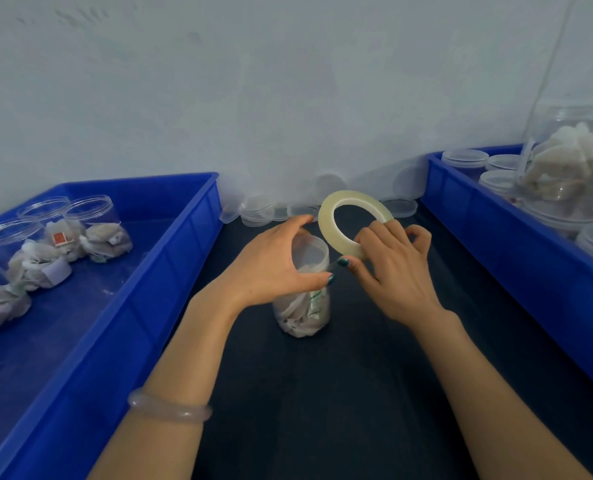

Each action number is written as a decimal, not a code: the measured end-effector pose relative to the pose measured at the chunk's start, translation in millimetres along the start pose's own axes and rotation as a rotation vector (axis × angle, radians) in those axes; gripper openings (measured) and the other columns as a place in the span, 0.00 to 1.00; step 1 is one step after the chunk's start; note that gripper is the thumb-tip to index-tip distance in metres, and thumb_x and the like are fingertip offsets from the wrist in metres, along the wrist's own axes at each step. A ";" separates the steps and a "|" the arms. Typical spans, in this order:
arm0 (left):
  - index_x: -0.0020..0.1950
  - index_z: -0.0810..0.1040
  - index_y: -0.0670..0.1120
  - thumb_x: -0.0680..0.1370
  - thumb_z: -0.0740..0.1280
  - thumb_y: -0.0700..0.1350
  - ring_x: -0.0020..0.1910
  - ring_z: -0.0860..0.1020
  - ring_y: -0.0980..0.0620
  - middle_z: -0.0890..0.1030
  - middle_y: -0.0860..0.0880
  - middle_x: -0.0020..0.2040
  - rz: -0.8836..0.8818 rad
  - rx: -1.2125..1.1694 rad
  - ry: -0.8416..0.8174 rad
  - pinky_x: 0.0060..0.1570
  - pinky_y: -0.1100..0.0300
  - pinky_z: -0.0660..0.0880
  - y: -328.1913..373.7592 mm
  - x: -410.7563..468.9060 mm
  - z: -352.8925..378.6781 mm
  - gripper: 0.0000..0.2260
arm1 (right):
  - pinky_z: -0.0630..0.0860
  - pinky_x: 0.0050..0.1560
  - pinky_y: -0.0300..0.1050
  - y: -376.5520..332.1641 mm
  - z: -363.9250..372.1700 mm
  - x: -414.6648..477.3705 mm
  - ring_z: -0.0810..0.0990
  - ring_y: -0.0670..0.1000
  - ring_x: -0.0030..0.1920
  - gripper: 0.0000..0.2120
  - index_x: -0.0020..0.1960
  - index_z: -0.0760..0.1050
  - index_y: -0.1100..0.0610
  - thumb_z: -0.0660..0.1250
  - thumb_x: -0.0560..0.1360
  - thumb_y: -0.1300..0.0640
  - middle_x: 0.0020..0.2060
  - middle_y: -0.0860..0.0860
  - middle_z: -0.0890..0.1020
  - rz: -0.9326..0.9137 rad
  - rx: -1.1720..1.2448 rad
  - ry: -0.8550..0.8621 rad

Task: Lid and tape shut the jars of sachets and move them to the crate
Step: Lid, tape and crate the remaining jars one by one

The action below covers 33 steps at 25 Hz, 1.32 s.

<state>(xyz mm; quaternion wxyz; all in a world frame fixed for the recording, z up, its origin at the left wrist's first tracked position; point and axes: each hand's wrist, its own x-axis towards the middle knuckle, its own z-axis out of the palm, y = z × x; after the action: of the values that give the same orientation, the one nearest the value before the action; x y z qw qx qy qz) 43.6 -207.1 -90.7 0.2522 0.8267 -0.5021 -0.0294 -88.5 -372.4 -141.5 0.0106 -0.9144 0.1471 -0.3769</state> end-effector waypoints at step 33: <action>0.76 0.52 0.64 0.69 0.75 0.50 0.63 0.66 0.75 0.68 0.71 0.65 0.034 -0.119 -0.297 0.56 0.73 0.65 -7.2 -2.6 -25.1 0.44 | 0.51 0.50 0.45 -0.4 -1.2 3.0 0.68 0.48 0.50 0.16 0.48 0.72 0.52 0.57 0.77 0.40 0.46 0.45 0.72 -0.007 0.016 -0.068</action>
<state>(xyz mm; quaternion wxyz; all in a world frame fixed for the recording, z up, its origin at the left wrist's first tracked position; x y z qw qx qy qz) 55.8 -192.5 -72.6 0.2243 0.7882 -0.5452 -0.1765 -87.1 -372.7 -138.5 0.0216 -0.9272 0.1402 -0.3467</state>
